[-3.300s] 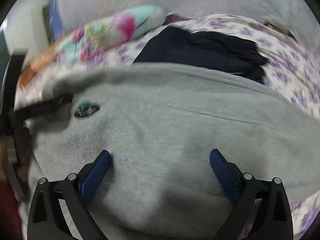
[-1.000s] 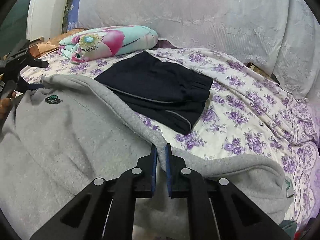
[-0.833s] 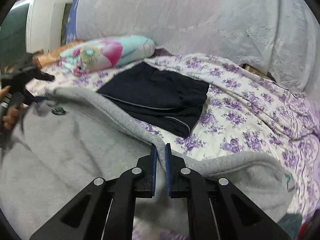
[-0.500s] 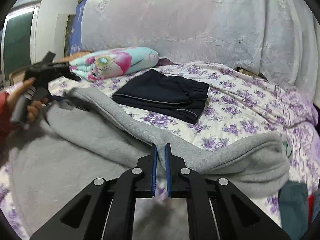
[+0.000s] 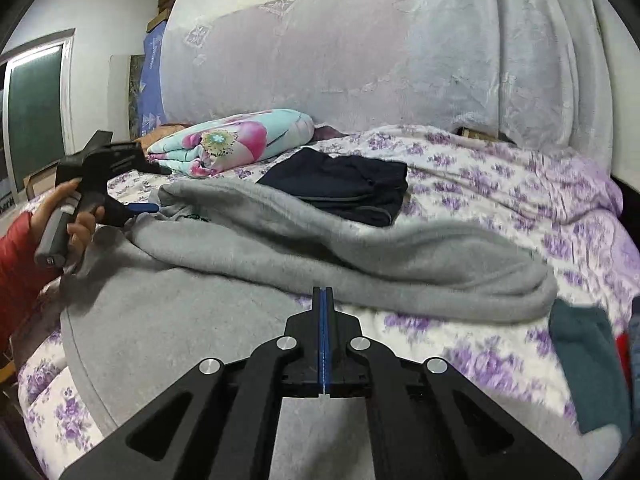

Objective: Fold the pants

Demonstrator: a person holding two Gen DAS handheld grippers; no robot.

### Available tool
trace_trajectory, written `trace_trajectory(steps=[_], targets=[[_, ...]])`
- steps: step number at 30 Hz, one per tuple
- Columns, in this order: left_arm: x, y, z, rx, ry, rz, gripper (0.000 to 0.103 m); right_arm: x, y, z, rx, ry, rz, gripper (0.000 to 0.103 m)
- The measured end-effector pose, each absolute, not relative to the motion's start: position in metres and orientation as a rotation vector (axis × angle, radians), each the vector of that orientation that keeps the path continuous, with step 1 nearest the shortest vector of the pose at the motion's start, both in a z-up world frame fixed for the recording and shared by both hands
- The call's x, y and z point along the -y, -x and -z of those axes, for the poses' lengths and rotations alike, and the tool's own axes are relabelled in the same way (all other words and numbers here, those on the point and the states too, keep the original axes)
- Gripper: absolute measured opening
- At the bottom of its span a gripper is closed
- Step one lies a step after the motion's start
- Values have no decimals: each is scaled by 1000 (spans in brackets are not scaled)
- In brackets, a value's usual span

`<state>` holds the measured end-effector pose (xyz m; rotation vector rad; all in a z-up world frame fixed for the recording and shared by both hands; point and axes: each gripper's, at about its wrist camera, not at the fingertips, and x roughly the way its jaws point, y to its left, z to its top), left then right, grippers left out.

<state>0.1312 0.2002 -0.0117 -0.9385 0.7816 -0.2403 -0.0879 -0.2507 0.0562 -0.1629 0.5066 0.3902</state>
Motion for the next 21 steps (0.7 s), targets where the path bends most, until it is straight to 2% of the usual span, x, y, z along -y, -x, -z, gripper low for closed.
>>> trace_trajectory(steps=[1, 2, 3, 6, 7, 9, 11, 12, 13, 15, 21], targets=[[-199, -137, 7, -785, 919, 230, 73, 246, 80, -61, -493, 200, -390, 44], [-198, -144, 2, -791, 884, 227, 73, 241, 77, -66, -463, 228, -389, 55], [-197, -152, -1, -807, 853, 229, 73, 236, 69, -69, -449, 261, -396, 59], [-197, -172, 7, -918, 848, 252, 73, 215, 36, -76, -454, 365, -413, 59], [-197, -174, 10, -934, 850, 247, 72, 208, 25, -75, -466, 388, -421, 62], [-199, -179, 17, -953, 850, 239, 67, 193, -7, -63, -522, 454, -409, 63], [-203, -181, 21, -948, 855, 225, 57, 185, -25, -46, -567, 500, -388, 61], [-204, -180, 22, -946, 859, 233, 50, 183, -27, -40, -583, 506, -389, 31], [-205, -178, 23, -947, 854, 251, 35, 185, -26, -36, -612, 469, -399, 10], [-206, -174, 26, -956, 857, 293, 13, 191, -10, -38, -586, 409, -421, 10], [-204, -110, 0, -844, 790, 403, 9, 195, 102, -52, -461, 409, -439, 10]])
